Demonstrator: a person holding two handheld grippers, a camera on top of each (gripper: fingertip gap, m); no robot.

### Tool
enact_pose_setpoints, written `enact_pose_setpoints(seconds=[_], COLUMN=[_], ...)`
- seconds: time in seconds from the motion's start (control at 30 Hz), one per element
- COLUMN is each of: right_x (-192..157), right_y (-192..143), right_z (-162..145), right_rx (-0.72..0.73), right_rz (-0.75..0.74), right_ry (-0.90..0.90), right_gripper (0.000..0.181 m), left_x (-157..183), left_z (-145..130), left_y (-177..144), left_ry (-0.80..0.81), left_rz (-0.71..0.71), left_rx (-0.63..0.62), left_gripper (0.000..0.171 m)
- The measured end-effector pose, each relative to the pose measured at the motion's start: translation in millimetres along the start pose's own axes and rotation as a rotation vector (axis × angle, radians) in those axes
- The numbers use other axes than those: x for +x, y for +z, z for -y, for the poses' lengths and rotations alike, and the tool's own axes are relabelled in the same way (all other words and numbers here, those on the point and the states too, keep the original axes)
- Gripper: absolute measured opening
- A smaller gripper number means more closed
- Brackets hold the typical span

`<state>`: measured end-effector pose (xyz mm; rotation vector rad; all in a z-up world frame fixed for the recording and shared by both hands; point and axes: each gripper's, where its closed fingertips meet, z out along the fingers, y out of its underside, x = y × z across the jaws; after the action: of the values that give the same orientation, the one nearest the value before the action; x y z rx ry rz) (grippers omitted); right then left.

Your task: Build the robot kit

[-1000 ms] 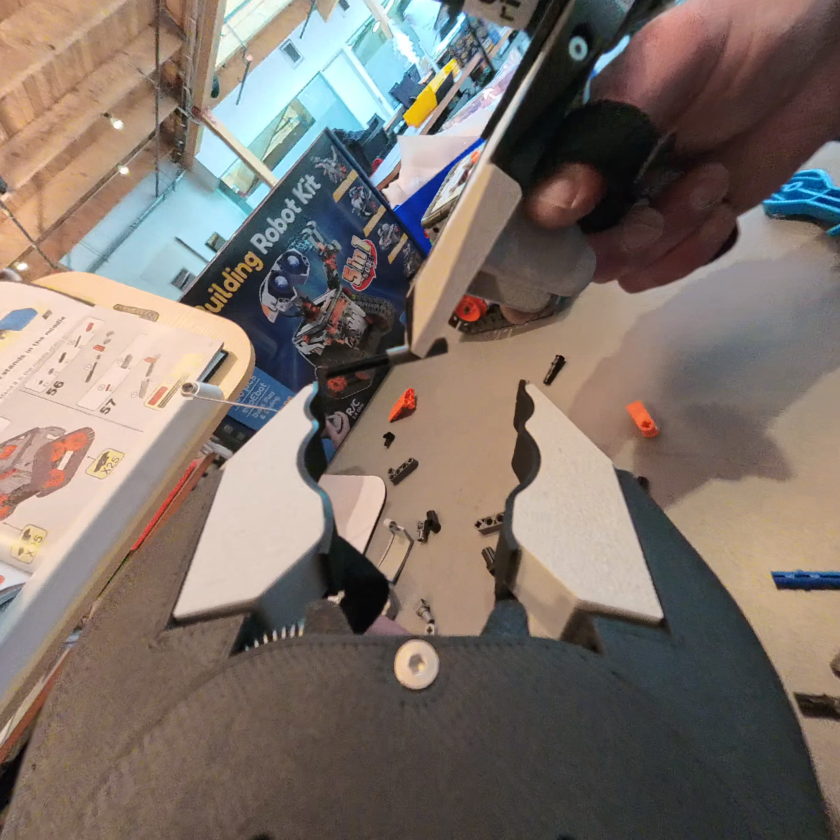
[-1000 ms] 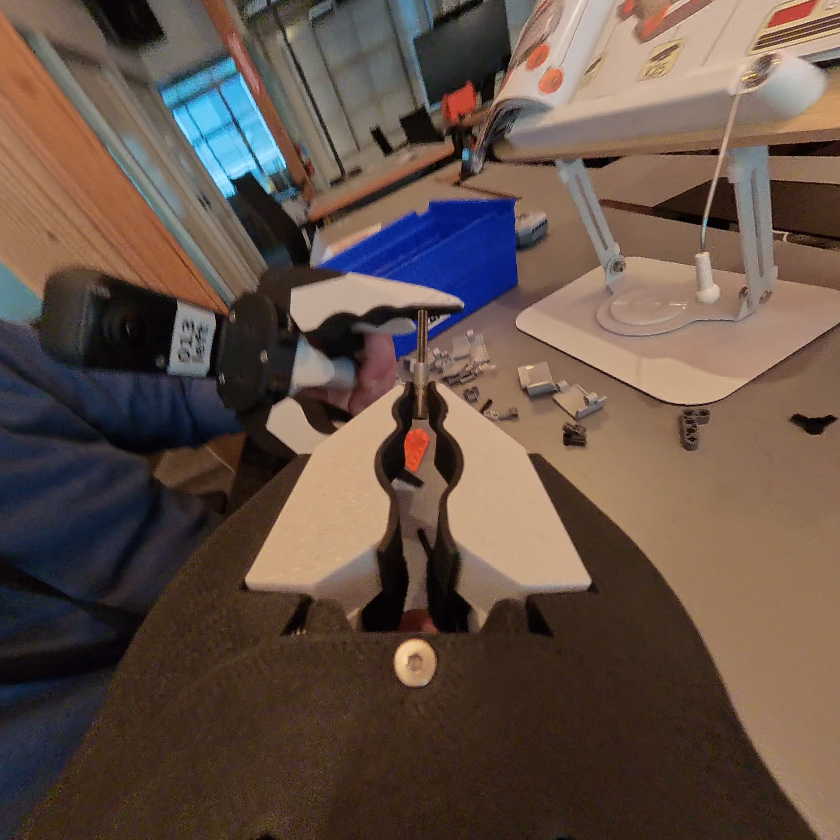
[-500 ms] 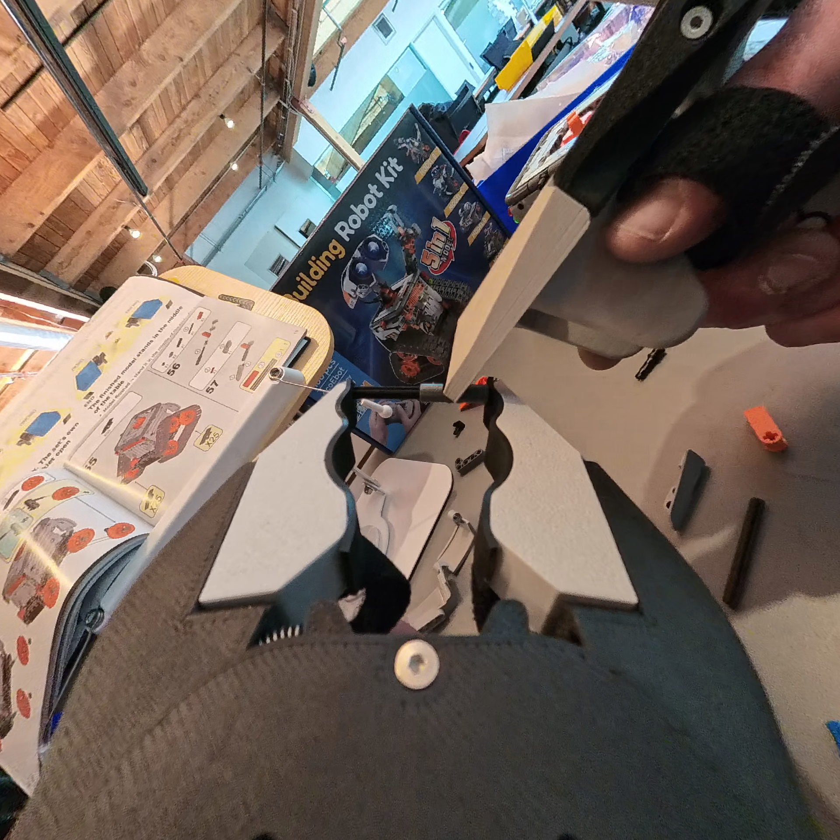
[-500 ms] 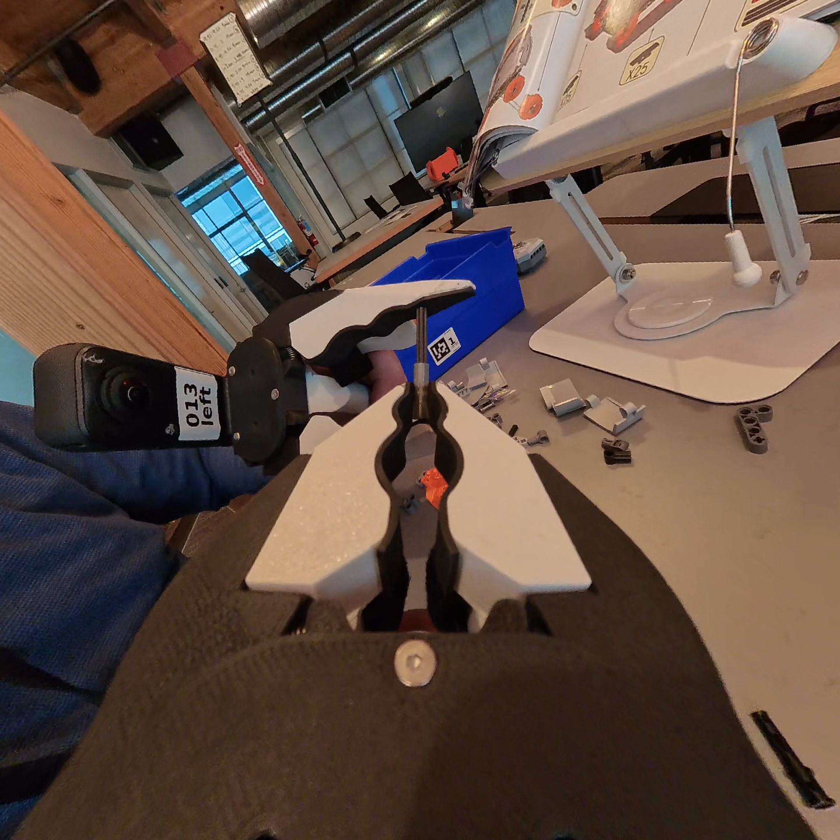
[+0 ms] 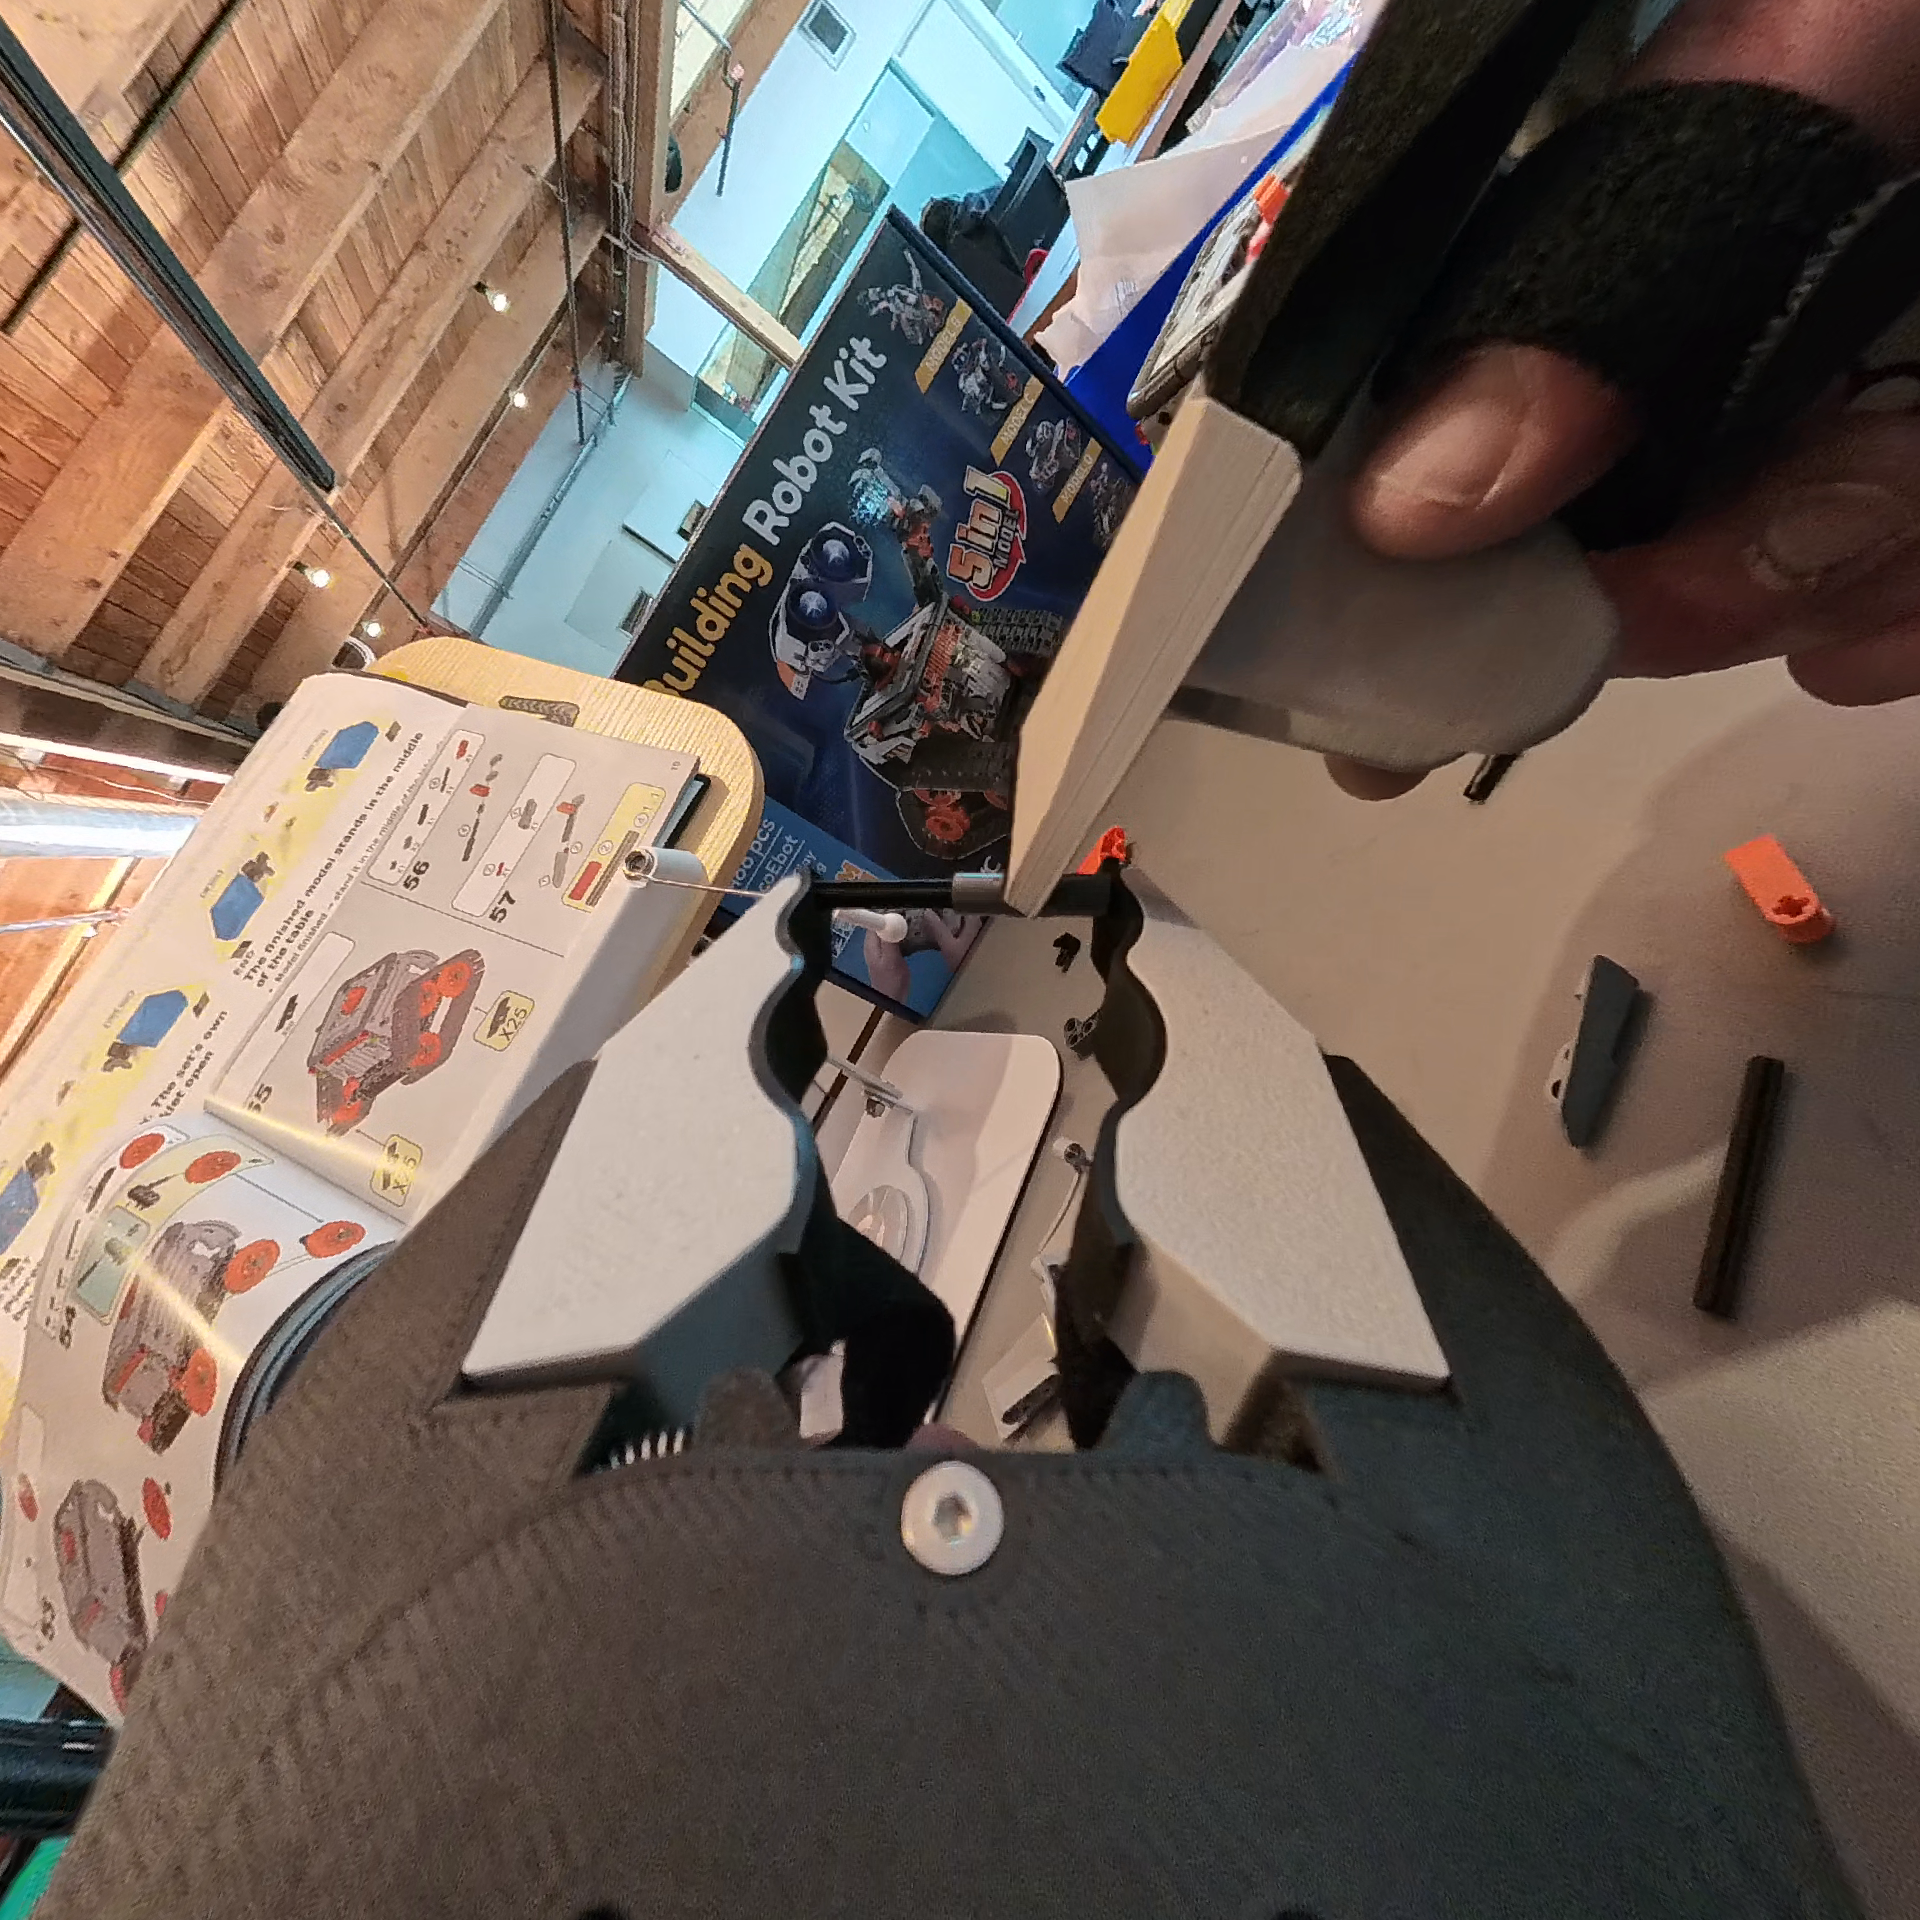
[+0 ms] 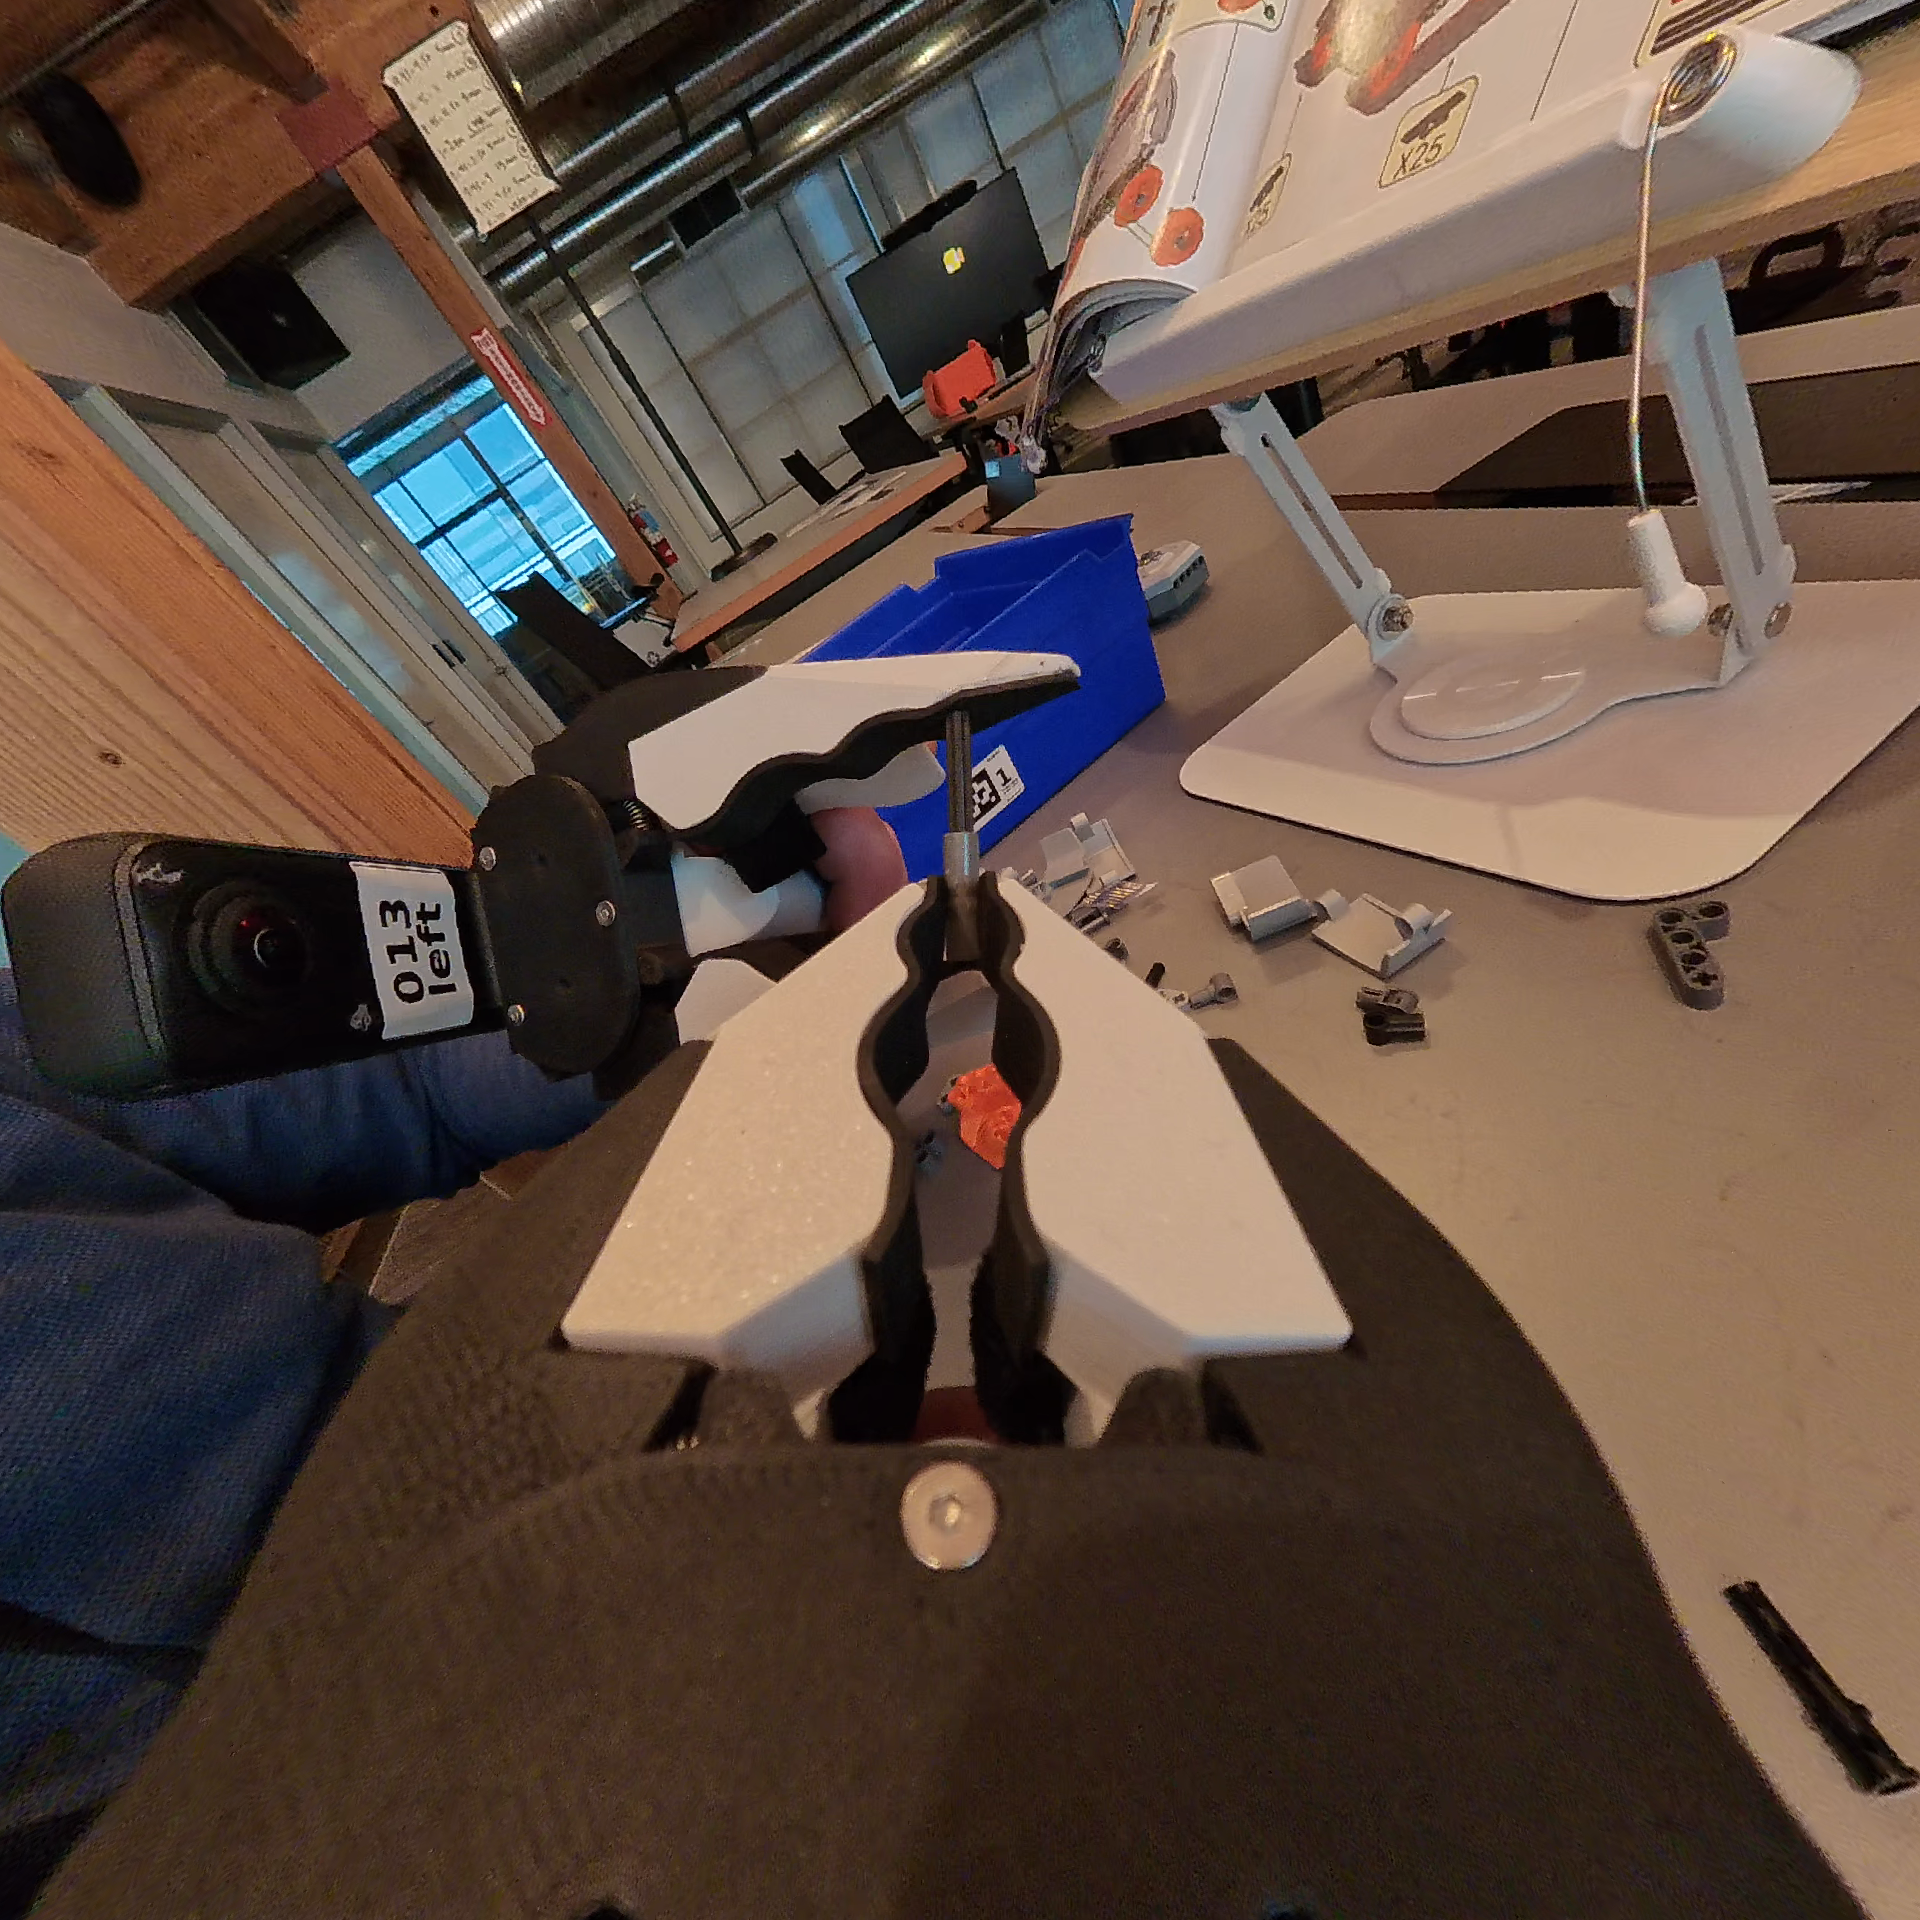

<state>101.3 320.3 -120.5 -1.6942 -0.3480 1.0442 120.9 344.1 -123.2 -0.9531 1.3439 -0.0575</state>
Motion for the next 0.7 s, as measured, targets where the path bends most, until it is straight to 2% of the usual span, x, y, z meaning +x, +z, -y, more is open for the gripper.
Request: enact_pose_setpoints(seconds=[0.23,0.3,0.37,0.4,0.47,0.53,0.57,0.7], right_x=[-1,0,11,16,31,43,49,67], right_y=[0,-1,-10,-15,-27,-35,-37,-39], right_z=[2,5,11,13,16,17,15,-6], right_rx=[-0.008,-0.018,-0.022,-0.03,-0.046,-0.073,-0.099,-0.228], right_rz=[-0.001,-0.003,-0.054,-0.072,-0.138,-0.177,-0.203,-0.237], right_ry=[-0.046,-0.069,-0.121,-0.136,-0.191,-0.233,-0.265,-0.315], right_gripper=[0.004,0.003,0.003,0.003,0.003,0.004,0.003,0.004], left_x=[-2,-10,-8,-15,-26,-23,-18,12], left_z=[2,4,-7,-9,-22,-28,-33,-47], left_y=[0,-5,-9,-13,-22,-29,-29,-24], left_ry=[0.011,0.02,-0.022,-0.043,-0.073,-0.123,-0.148,-0.179], left_rz=[-0.035,-0.024,-0.106,-0.091,-0.105,-0.172,-0.201,-0.317], left_rx=[0.003,0.015,-0.025,-0.007,-0.052,-0.065,-0.082,-0.117], left_gripper=[0.053,0.067,0.07,0.063,0.043,0.019,0.0,0.0])
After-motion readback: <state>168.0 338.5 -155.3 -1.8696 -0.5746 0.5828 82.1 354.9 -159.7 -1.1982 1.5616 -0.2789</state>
